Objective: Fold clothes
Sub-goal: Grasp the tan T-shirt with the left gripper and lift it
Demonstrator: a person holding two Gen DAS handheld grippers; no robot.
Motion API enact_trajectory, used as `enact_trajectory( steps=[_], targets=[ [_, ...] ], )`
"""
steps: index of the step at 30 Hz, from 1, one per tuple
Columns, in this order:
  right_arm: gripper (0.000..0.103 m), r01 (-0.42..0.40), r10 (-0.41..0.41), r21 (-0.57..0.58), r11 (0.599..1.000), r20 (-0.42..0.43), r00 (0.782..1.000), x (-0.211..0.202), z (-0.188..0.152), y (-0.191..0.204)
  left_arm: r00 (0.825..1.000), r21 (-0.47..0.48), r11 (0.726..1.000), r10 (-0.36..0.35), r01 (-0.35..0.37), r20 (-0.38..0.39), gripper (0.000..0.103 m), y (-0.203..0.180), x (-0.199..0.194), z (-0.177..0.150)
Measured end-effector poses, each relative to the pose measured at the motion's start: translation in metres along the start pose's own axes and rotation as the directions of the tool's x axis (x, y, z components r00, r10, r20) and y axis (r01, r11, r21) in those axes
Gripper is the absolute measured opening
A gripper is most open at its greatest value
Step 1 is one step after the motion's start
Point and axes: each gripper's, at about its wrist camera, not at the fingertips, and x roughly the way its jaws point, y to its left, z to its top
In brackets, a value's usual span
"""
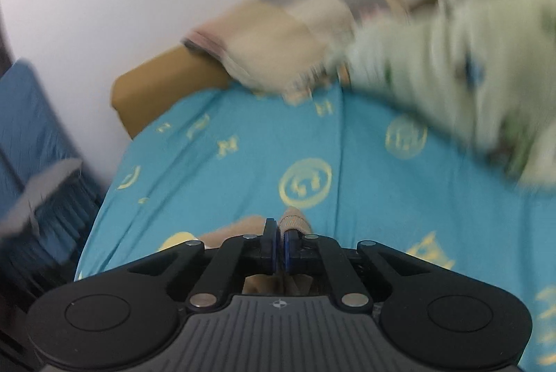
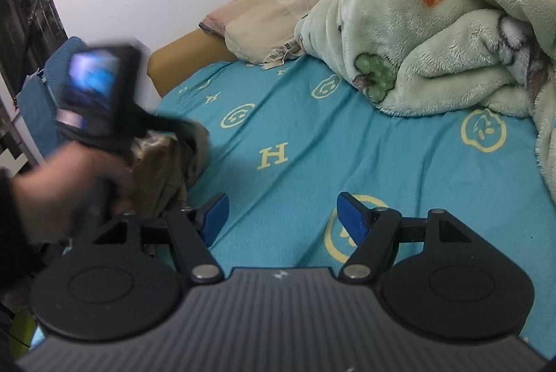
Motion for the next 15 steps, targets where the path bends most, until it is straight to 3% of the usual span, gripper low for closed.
enact_trajectory(
  steps=[3,5,9,12,14,15],
  targets=[
    [0.072,-0.011,0.011,-0.003,1.0,0.057,0.998,-0.006,-0.002,0.001,0.996,-0.133,0.99,-0.044,0.055,0.078,0.004,0.034,-0.07,0.0],
    [0.072,-0.034,0.036,-0.02,0.999,0.088,0.995,-0.011,-0.004,0.005,0.989,-0.238,0.967,-0.064,0.094,0.13,0.004,0.058,-0.12,-0.007],
    [0.072,-0.083,0.1,-0.145,0.986,0.11,0.989,-0.025,-0.017,0.026,0.975,-0.363,0.923,-0.051,0.128,0.215,0.004,0.088,-0.207,-0.044],
    [0.072,-0.118,0.148,-0.237,0.964,0.113,0.983,-0.037,-0.027,0.043,0.971,-0.442,0.882,-0.064,0.163,0.232,0.004,0.101,-0.239,-0.079],
    [0.072,-0.162,0.19,-0.259,0.952,0.084,0.978,-0.052,-0.032,0.057,0.97,-0.499,0.842,-0.106,0.205,0.219,0.004,0.111,-0.247,-0.098],
    [0.072,-0.189,0.214,-0.267,0.945,0.065,0.975,-0.059,-0.034,0.064,0.969,-0.505,0.835,-0.124,0.219,0.215,0.004,0.114,-0.251,-0.103]
  ],
)
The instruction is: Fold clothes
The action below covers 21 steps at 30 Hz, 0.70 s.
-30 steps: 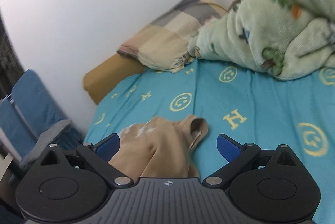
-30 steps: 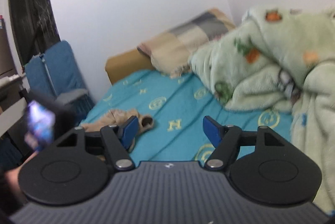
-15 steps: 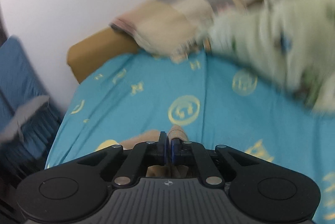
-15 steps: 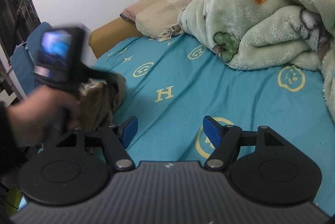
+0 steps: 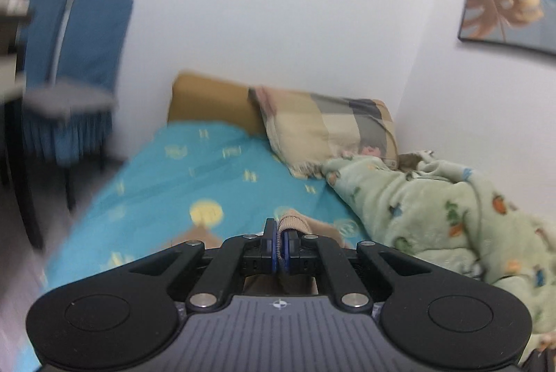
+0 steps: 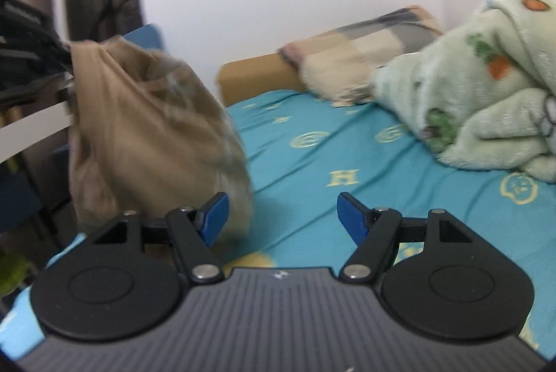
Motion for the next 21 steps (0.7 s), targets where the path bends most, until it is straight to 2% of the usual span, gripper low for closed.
enact_trajectory(
  steps=[2,6,11,15,17,19,21],
  targets=[
    [0.072,-0.02,0.019,-0.034,0.999,-0.034,0.999,-0.008,0.0,0.022,1.0,-0.022,0.999,-0.025,0.025,-0.007,0.004,0.009,-0.006,-0.006],
    [0.072,-0.019,0.015,-0.06,0.998,-0.07,0.997,-0.018,-0.001,0.067,0.991,-0.209,0.97,-0.129,0.12,-0.031,0.004,0.046,-0.008,-0.006],
    [0.072,0.019,-0.02,-0.023,1.0,-0.048,0.999,-0.002,0.004,0.117,0.985,-0.279,0.946,-0.17,0.166,0.01,0.004,0.072,-0.017,-0.017],
    [0.07,0.108,-0.109,-0.017,0.994,-0.071,0.991,0.023,0.008,0.139,0.983,-0.258,0.949,-0.181,0.181,0.027,0.004,0.08,-0.018,-0.022],
    [0.07,0.145,-0.142,0.076,0.987,-0.034,0.989,0.024,0.011,0.128,0.977,-0.246,0.946,-0.206,0.212,0.052,0.004,0.082,-0.021,-0.023],
    [0.072,0.139,-0.139,0.203,0.969,-0.012,0.99,0.017,0.016,0.113,0.968,-0.242,0.937,-0.243,0.252,0.066,0.004,0.08,-0.025,-0.024],
    [0.072,0.156,-0.161,0.196,0.968,0.013,0.987,0.011,0.024,0.11,0.96,-0.219,0.935,-0.266,0.279,0.088,0.004,0.072,-0.034,-0.025]
  ],
)
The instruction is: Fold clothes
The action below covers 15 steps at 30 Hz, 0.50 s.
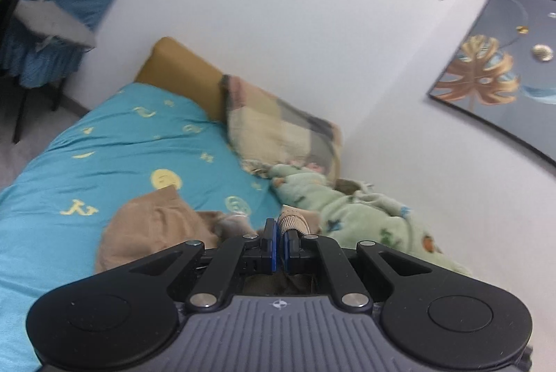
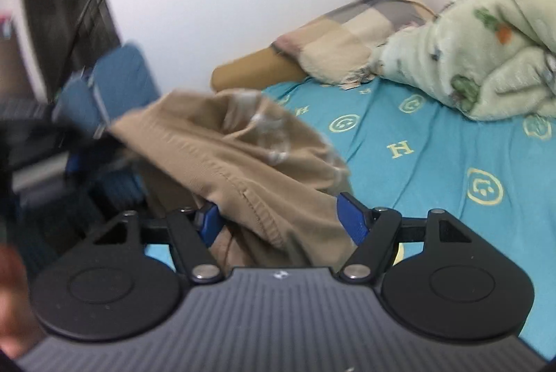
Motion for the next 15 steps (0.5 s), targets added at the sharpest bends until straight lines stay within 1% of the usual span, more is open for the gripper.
enact_trajectory(
  steps=[3,6,8,10,12,14,15],
  targets=[
    [0.072,0.013,-0.012,-0.043,0.999,0.03,0.999,-0.009,0.019,0.0,0.999,0.036,0.999,-0.038,0.037,0.034,0.004,-0.017,-0.012,-0.005],
    [0.072,-0.003,0.005,-0.055,0.998,0.04,0.999,-0.017,0.052,-0.003,0.995,0.047,0.996,-0.076,0.073,0.069,0.004,-0.033,-0.026,-0.008],
    [0.072,-0.01,0.019,-0.123,0.992,0.072,0.997,-0.031,0.078,0.002,0.99,0.065,0.993,-0.104,0.098,0.099,0.004,-0.044,-0.037,-0.009],
    [0.071,-0.009,0.042,-0.212,0.977,0.153,0.987,-0.053,0.1,0.008,0.986,0.067,0.991,-0.119,0.112,0.116,0.004,-0.05,-0.047,-0.011],
    [0.07,0.007,0.06,-0.285,0.958,0.226,0.972,-0.073,0.117,0.01,0.988,0.056,0.993,-0.111,0.106,0.103,0.004,-0.051,-0.049,-0.015],
    [0.073,-0.002,0.072,-0.302,0.953,0.223,0.972,-0.079,0.123,-0.004,0.992,0.045,0.995,-0.095,0.092,0.081,0.004,-0.051,-0.049,-0.02],
    [0.073,-0.033,0.092,-0.304,0.952,0.183,0.979,-0.076,0.122,-0.014,0.994,0.039,0.996,-0.087,0.085,0.07,0.004,-0.051,-0.049,-0.022]
  ],
)
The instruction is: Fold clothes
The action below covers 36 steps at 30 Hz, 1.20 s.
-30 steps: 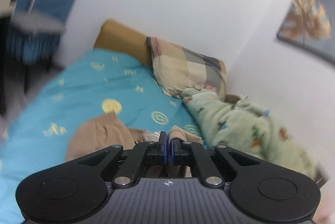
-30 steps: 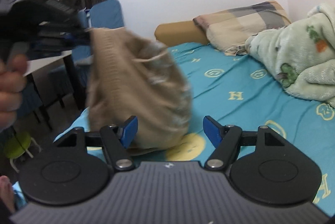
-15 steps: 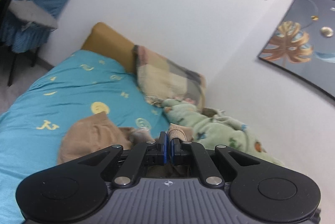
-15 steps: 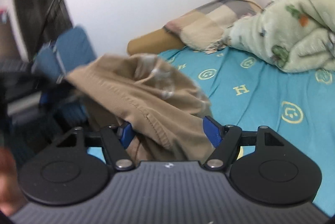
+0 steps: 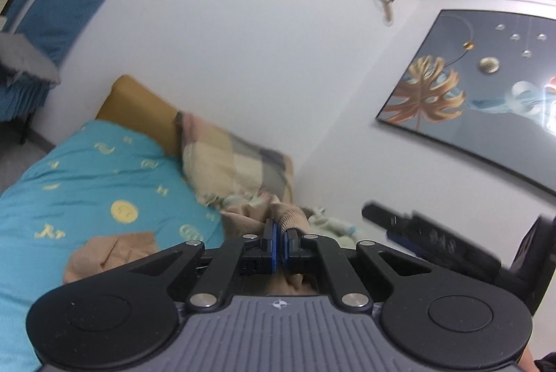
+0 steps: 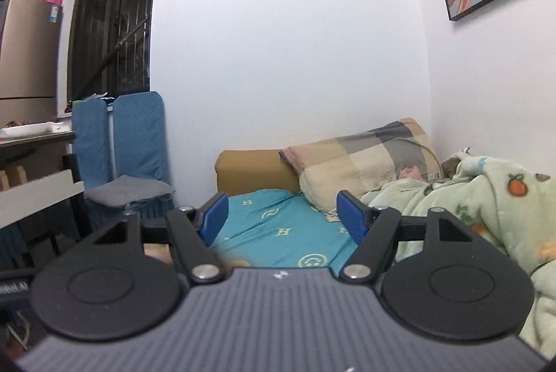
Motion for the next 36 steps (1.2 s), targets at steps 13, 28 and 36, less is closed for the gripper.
enact_trajectory(
  steps=[13,28,36],
  targets=[
    [0.071,-0.335,0.376,0.194,0.922,-0.246,0.893,0.0,-0.113,-0.005,0.989,0.13,0.987,0.108,-0.094,-0.105,0.004,-0.027,0.052,-0.032],
    [0.073,-0.082,0.161,0.423,0.903,-0.154,0.975,0.008,-0.107,-0.089,0.986,0.316,0.948,0.087,-0.037,-0.146,0.004,-0.076,0.068,-0.066],
    [0.078,0.165,0.001,0.324,0.931,-0.455,0.89,0.03,-0.144,-0.088,0.989,0.218,0.97,0.128,-0.109,-0.075,0.004,-0.06,0.043,-0.05]
  ],
)
